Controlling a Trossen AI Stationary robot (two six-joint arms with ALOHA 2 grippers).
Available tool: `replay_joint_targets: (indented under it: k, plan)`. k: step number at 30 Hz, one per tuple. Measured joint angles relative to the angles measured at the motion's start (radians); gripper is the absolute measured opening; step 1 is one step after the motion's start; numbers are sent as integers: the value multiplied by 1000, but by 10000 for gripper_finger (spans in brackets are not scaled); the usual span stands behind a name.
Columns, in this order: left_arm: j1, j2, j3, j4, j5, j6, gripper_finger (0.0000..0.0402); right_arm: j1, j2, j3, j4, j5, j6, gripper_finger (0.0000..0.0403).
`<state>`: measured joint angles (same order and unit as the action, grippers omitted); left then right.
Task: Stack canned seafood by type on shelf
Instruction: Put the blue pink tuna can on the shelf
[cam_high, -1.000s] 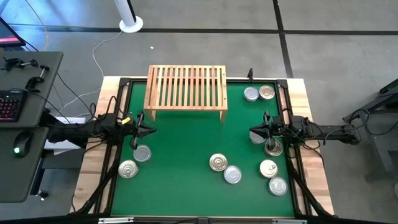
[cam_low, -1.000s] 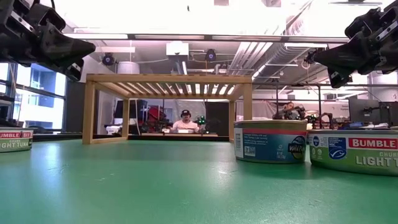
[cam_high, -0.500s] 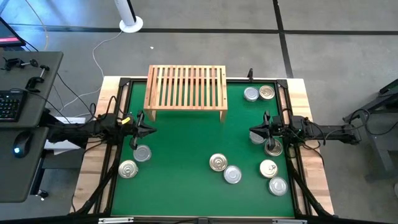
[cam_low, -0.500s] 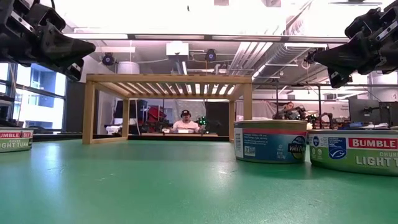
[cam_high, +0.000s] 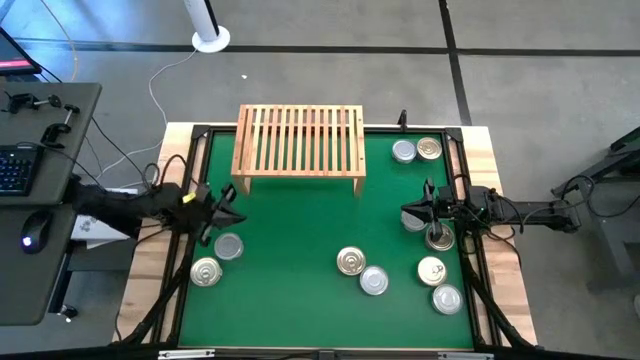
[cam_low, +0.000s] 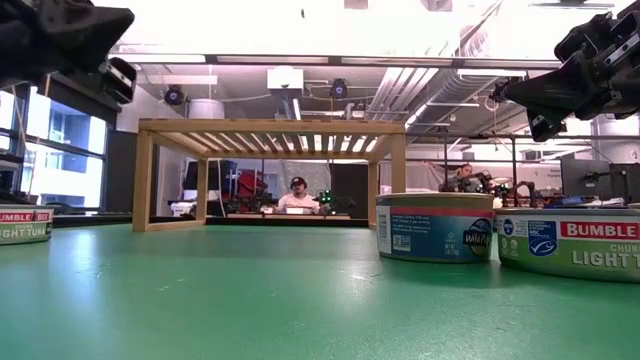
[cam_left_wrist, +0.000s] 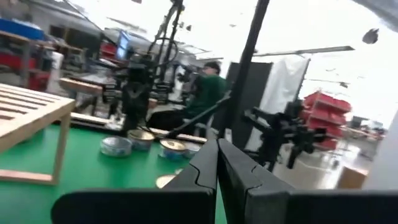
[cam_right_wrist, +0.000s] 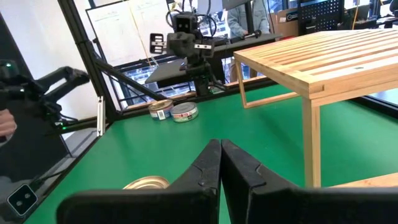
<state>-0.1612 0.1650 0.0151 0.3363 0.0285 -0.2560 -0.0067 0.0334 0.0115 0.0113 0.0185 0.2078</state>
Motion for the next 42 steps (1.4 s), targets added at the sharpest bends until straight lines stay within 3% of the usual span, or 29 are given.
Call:
replay_joint_targets:
  k: [7, 10, 16, 23, 25, 29, 37, 42]
  plan:
    - [-252, 299, 80, 30, -480, 132, 0, 0, 0, 0, 0, 0, 0, 3]
    - [-321, 453, 129, 52, -628, 134, 0, 0, 0, 0, 0, 0, 0, 3]
    - [-368, 799, 230, 217, -723, 127, 0, 0, 0, 0, 0, 0, 0, 3]
    - [-303, 1170, 429, 308, -768, 115, 6, 0, 0, 0, 0, 0, 0, 3]
    - [-274, 1254, 490, 315, -750, 113, 19, 0, 0, 0, 0, 0, 0, 3]
    - [-206, 1402, 598, 314, -617, 112, 69, 0, 0, 0, 0, 0, 0, 3]
    - [-69, 1617, 751, 311, -231, 195, 208, 0, 0, 0, 0, 0, 0, 3]
    - [-39, 1711, 831, 257, -69, 263, 286, 0, 0, 0, 0, 0, 0, 3]
